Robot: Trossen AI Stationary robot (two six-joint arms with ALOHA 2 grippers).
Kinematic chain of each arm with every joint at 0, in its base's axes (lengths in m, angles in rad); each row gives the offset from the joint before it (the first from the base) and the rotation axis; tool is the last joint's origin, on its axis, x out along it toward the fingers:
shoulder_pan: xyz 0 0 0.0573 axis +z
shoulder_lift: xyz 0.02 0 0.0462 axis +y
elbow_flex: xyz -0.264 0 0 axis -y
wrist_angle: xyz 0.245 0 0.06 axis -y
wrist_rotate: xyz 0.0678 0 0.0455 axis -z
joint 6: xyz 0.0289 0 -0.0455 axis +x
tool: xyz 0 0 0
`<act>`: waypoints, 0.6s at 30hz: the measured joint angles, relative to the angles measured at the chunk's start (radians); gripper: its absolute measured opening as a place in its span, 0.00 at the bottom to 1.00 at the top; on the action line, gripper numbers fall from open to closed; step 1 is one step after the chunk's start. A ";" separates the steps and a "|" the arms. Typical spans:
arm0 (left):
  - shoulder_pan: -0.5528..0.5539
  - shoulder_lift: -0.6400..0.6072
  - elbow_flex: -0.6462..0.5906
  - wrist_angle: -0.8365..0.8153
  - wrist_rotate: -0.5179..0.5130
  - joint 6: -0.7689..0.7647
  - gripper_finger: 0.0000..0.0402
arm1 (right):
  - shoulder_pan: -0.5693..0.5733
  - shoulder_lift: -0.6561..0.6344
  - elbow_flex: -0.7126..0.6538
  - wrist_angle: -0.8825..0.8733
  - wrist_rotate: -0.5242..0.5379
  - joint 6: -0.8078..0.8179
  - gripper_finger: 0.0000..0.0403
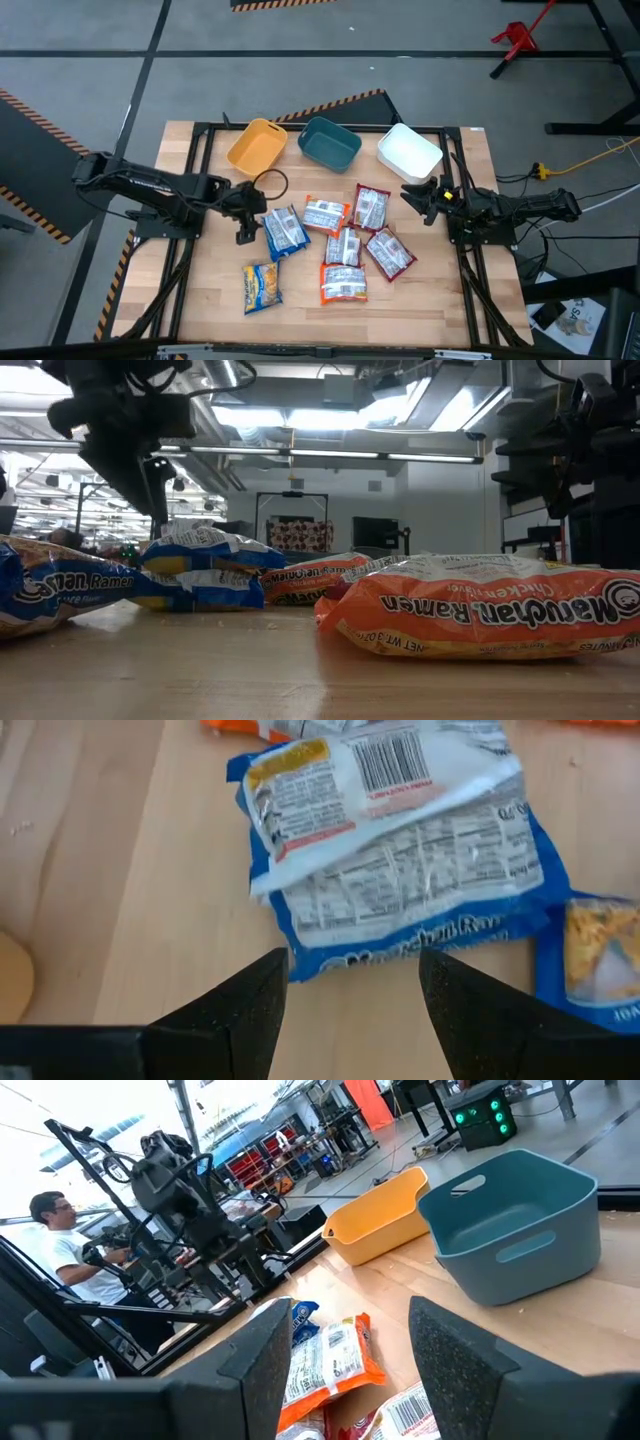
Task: Sort Maruchan noodles
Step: Put the blue noodle pack into the yellow bin
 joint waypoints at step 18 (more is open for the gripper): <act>0.000 0.012 -0.137 0.189 -0.044 0.032 0.55 | 0.000 0.000 0.000 0.000 0.001 0.022 0.47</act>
